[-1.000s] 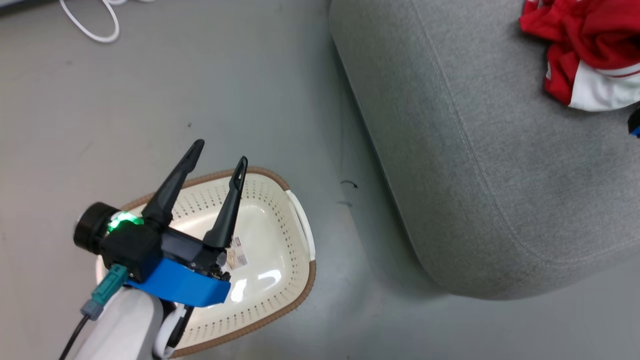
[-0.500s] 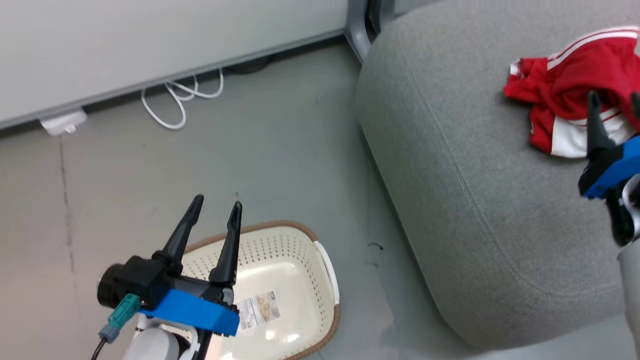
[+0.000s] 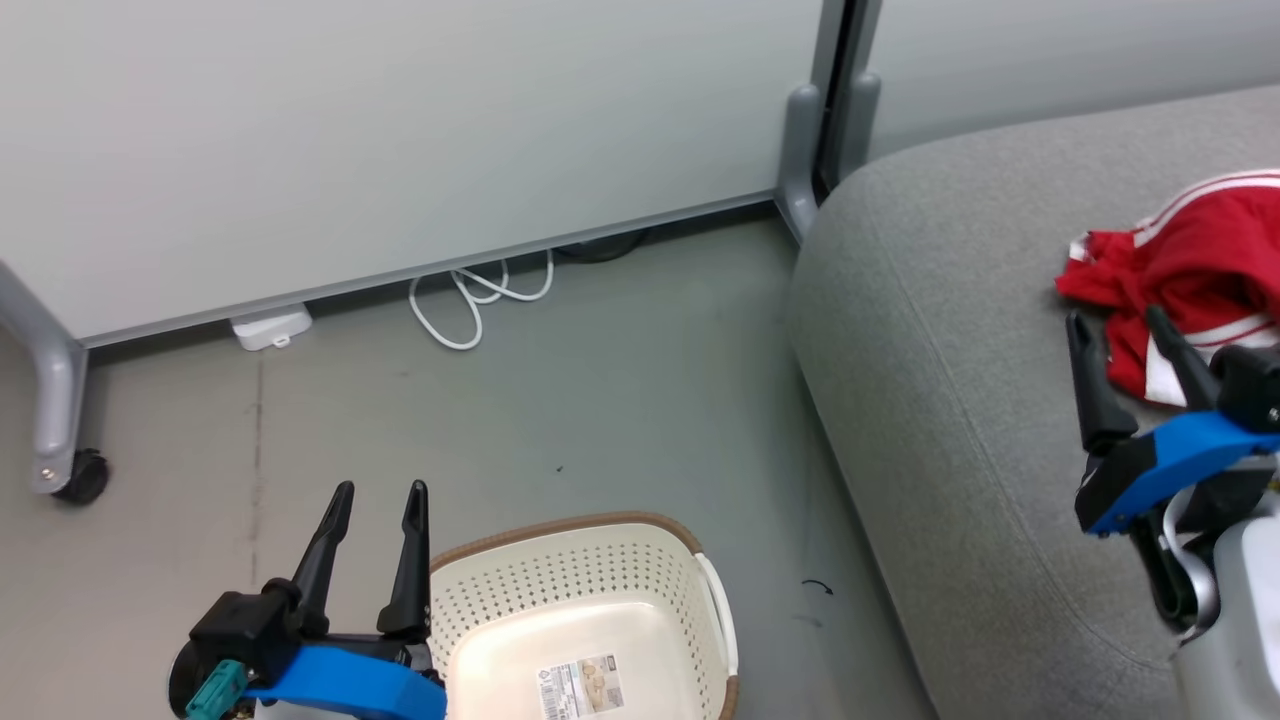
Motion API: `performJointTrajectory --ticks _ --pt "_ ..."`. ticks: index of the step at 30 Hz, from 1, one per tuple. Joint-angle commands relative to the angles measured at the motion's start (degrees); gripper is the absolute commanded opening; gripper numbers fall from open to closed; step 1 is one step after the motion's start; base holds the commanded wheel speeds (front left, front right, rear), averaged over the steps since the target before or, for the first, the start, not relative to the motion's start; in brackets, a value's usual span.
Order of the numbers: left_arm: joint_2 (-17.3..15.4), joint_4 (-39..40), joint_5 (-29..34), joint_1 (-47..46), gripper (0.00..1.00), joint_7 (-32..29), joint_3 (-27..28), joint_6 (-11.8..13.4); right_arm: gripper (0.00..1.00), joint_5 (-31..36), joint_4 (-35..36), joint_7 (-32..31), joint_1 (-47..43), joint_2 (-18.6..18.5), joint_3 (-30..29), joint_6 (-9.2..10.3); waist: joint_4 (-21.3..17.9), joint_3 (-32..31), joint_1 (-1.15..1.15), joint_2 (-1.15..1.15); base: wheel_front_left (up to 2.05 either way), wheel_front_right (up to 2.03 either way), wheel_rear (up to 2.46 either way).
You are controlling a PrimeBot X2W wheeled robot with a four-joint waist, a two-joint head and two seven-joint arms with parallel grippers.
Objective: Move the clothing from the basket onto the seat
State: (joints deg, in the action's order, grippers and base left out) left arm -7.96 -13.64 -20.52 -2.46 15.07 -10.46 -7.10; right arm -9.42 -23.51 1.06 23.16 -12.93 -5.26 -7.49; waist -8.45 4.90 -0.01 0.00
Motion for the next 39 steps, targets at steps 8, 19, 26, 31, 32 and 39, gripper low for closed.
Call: performJointTrajectory --ticks 8,19,26,31,32,39 --pt "1.0 -2.4 1.0 1.9 1.00 0.1 3.8 -0.4 1.00 1.8 8.0 -2.1 -9.8 4.6 0.6 -0.02 4.1 -3.0 0.01 0.00 0.00 0.00 0.00" --pt "1.2 -5.1 0.9 2.1 1.00 0.1 7.0 -0.4 1.00 2.5 12.6 0.2 -16.3 8.4 1.4 -0.02 6.9 -4.3 0.01 0.00 0.00 0.00 0.00" --pt "0.8 -5.9 0.5 1.7 1.00 0.1 7.1 -0.4 1.00 2.3 13.3 0.9 -18.8 9.5 1.9 -0.02 8.3 -4.4 0.01 0.00 0.00 0.00 0.00" --pt "0.5 -5.7 0.4 1.2 1.00 0.1 6.9 -0.4 1.00 2.1 13.3 0.9 -19.8 9.9 2.3 -0.02 8.9 -4.3 0.01 0.00 0.00 0.00 0.00" --pt "0.4 -5.7 0.4 1.2 1.00 0.1 6.9 -0.4 1.00 2.1 13.2 0.8 -20.0 9.9 2.3 -0.02 8.9 -4.3 0.01 0.00 0.00 0.00 0.00" --pt "0.2 -5.8 0.0 1.9 1.00 0.1 6.7 -0.4 1.00 1.1 12.8 1.1 -20.2 10.1 2.5 -0.02 8.9 -4.3 0.01 0.00 0.00 0.00 0.00"
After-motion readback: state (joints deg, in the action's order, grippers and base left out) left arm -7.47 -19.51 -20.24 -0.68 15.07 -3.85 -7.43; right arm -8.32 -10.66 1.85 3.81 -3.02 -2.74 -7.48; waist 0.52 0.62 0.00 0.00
